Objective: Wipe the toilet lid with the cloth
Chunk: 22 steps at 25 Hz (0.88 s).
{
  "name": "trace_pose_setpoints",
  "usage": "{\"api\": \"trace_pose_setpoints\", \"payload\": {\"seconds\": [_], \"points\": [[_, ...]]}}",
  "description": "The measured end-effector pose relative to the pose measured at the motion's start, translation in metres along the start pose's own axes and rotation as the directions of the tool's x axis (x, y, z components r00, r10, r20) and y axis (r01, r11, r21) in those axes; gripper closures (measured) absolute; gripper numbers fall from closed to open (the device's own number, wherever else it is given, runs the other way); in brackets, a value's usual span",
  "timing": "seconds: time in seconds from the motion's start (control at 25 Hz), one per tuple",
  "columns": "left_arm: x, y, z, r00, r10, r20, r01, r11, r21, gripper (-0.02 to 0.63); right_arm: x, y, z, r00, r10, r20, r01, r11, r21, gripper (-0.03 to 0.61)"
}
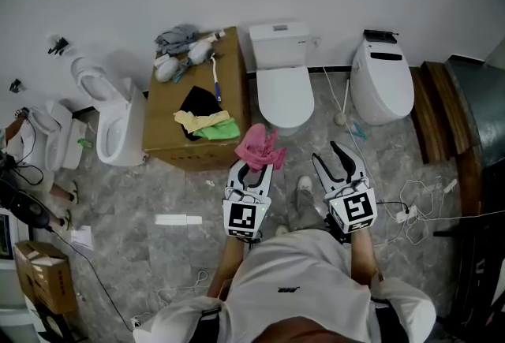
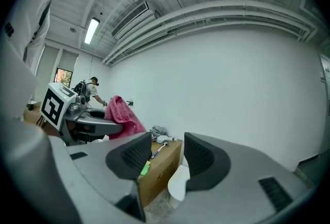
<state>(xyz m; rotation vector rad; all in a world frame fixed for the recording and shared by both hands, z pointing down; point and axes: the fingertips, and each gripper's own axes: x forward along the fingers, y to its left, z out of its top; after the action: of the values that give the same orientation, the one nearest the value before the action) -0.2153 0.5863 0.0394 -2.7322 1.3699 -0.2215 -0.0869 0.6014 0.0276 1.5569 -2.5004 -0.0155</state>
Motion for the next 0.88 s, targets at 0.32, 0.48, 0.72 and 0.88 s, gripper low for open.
{"api": "trace_pose_setpoints", "payload": {"seconds": [0.32,0.48,0.72,0.88], "points": [[0.047,0.02,-0.003,1.0,0.024,-0.017,-0.025,1.0,-0.008,0.505,0.047,-0.036,-0.003,0.999,0.034,-0.007,-0.034,0.999,0.0,0.38],[0.082,0.029,-0.003,0.999,0.029,-0.024,-0.029,1.0,-0.012,0.505,0.076,-0.062,-0.003,0.998,0.053,-0.018,-0.053,0.999,0.0,0.38],[0.143,0.041,0.003,0.998,0.045,-0.04,-0.046,0.999,-0.008,0.505,0.118,-0.109,-0.005,0.995,0.094,-0.032,-0.093,0.996,0.007,0.38],[0.182,0.052,0.006,0.996,0.067,-0.055,-0.067,0.998,-0.006,0.505,0.146,-0.141,-0.001,0.993,0.116,-0.03,-0.115,0.993,0.013,0.38]]}}
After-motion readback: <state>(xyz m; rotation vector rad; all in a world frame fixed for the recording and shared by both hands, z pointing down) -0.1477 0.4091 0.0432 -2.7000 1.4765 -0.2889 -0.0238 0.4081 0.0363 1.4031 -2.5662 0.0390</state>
